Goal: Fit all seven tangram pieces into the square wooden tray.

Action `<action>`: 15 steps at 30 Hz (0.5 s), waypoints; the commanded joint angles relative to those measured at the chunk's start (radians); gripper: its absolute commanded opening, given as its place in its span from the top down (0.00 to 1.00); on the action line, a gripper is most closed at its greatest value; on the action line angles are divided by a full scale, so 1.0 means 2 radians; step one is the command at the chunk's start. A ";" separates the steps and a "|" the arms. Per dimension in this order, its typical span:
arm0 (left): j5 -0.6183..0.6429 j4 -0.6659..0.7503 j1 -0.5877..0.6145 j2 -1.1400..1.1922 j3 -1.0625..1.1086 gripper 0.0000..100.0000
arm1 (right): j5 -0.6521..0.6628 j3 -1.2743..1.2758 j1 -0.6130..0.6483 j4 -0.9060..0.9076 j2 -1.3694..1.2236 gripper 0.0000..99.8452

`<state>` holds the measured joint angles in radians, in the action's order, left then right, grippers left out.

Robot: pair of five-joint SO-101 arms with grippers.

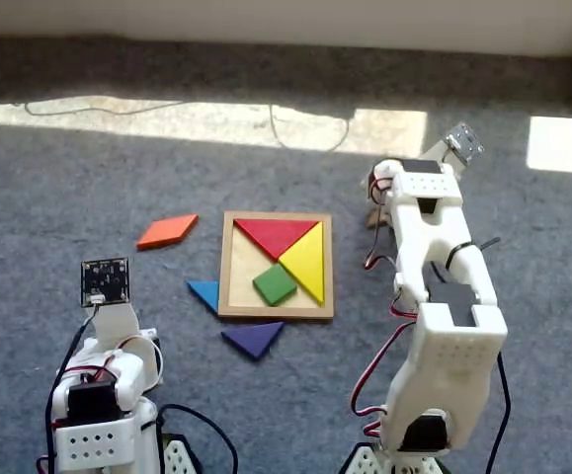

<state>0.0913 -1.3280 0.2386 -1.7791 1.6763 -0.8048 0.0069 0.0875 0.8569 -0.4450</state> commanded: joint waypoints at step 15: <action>-0.002 -0.004 0.005 -0.020 0.010 0.99 | 0.038 -0.026 -0.002 0.125 0.005 0.85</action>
<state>0.0913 -1.3280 0.2386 -1.7791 1.6763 -0.7403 -0.0069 0.0936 1.0457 -0.4450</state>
